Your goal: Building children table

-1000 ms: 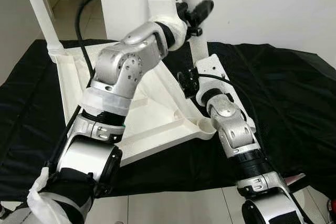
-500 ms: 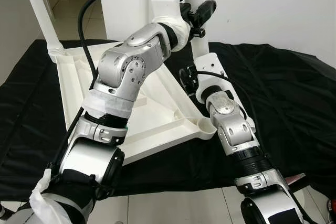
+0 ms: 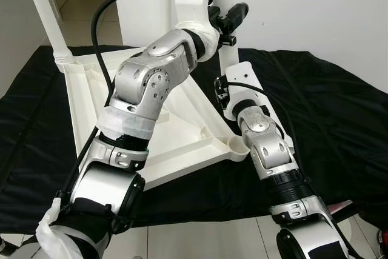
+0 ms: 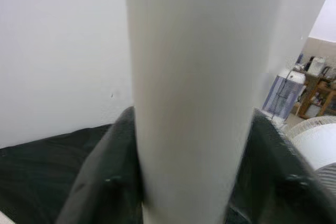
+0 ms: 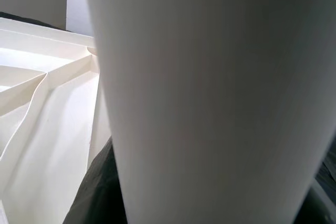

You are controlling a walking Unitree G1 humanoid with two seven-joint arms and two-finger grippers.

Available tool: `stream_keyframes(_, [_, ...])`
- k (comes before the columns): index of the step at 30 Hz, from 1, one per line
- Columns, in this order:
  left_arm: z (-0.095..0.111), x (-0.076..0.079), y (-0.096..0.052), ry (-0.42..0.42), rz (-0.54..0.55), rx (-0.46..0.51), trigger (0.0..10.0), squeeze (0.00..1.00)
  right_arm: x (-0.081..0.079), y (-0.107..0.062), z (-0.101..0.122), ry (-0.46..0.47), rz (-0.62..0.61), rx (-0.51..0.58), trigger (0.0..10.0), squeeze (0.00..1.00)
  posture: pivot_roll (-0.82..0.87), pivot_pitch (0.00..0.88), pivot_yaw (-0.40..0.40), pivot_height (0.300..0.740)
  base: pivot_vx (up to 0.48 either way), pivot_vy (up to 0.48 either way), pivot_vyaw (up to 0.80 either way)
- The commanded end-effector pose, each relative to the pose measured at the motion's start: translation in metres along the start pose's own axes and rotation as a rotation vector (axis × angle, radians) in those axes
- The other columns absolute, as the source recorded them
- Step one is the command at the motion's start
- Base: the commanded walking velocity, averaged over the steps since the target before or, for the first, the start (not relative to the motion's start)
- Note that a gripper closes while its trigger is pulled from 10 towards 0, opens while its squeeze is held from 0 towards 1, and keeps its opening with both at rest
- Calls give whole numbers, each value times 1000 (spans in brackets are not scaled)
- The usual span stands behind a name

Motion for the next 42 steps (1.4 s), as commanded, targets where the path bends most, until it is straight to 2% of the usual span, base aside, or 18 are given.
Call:
stream_keyframes(1, [8, 17, 2, -37, -99, 61, 10000, 1000, 1, 1, -3, 17, -4, -24, 10000, 0, 25, 24, -42, 740, 0, 0, 0])
stream_keyframes(4, [11, 19, -1, -61, -118, 71, 10000, 1000, 2, 1, -2, 30, -11, -17, 10000, 0, 26, 24, -41, 740, 0, 0, 0])
stream_keyframes(9, [12, 18, -3, -50, -114, 71, 10000, 1000, 4, 1, 0, 59, -28, -5, 10000, 0, 25, 22, -36, 740, 0, 0, 0])
stream_keyframes(10, [12, 13, -4, -52, -92, 72, 10000, 0, 8, 1, 2, 90, -51, 9, 10000, 0, 26, 23, -33, 740, 0, 0, 0])
stream_keyframes(12, [12, 9, -5, -55, -76, 73, 10000, 0, 11, 0, 3, 111, -68, 18, 10000, 0, 26, 23, -33, 740, 0, 0, 0])
stream_keyframes(16, [6, -15, -14, -78, 17, 66, 10000, 0, 27, -4, 2, 195, -142, 41, 10000, 0, 28, 21, -31, 740, 0, 0, 0])
stream_keyframes(19, [1, -21, -21, -112, 22, 78, 10000, 0, 33, -7, 0, 219, -157, 46, 10000, 0, 30, 20, -33, 740, 0, 0, 0])
stream_keyframes(25, [-21, -20, -34, -67, 10, 4, 10000, 0, 39, -15, -6, 328, -153, 53, 10000, 0, 34, 16, -38, 740, 0, 0, 0])
stream_keyframes(26, [-32, -18, -39, -36, 3, -27, 10000, 0, 43, -18, -10, 354, -159, 53, 10000, 0, 35, 15, -39, 740, 0, 0, 0])
stream_keyframes(27, [-32, -18, -39, -36, 3, -27, 10000, 0, 43, -18, -10, 354, -159, 53, 10000, 0, 35, 15, -39, 740, 0, 0, 0])
stream_keyframes(28, [-45, -17, -45, -10, 2, -64, 10000, 0, 47, -22, -15, 382, -166, 46, 10000, 0, 36, 16, -39, 740, 0, 0, 0])
stream_keyframes(29, [-55, -16, -50, 12, 2, -91, 10000, 0, 49, -26, -19, 390, -170, 42, 10000, 0, 33, 16, -41, 740, 0, 0, 0])
stream_keyframes(31, [-55, -16, -50, 12, 2, -91, 10000, 0, 49, -26, -19, 390, -170, 42, 10000, 0, 33, 16, -41, 740, 0, 0, 0])
stream_keyframes(33, [-74, -16, -60, 63, 3, -121, 10000, 0, 52, -32, -25, 399, -166, 49, 10000, 0, 30, 18, -40, 740, 0, 0, 0])
stream_keyframes(38, [-88, -8, -72, 94, -50, -113, 10000, 0, 45, -40, -32, 426, -93, 64, 10000, 0, 29, 17, -38, 740, 0, 0, 0])
stream_keyframes(40, [-103, 2, -82, 101, -101, -132, 10000, 0, 40, -48, -39, 431, -48, 67, 10000, 0, 25, 13, -38, 740, 0, 0, 0])
stream_keyframes(42, [-108, 7, -87, 102, -130, -137, 10000, 0, 39, -51, -41, 429, -35, 70, 10000, 0, 25, 13, -38, 740, 0, 0, 0])
Point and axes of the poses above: a point about 5 cm out from each wrist's last joint towards the gripper, its own y axis pointing out of the wrist towards the gripper, its own z axis along the axis of the wrist's last joint, x = y × z, the point moved 2 cm from there along y, pointing out of the wrist towards the gripper, and after that the axes turned 11 degrees about y, right-handed, at the moved point
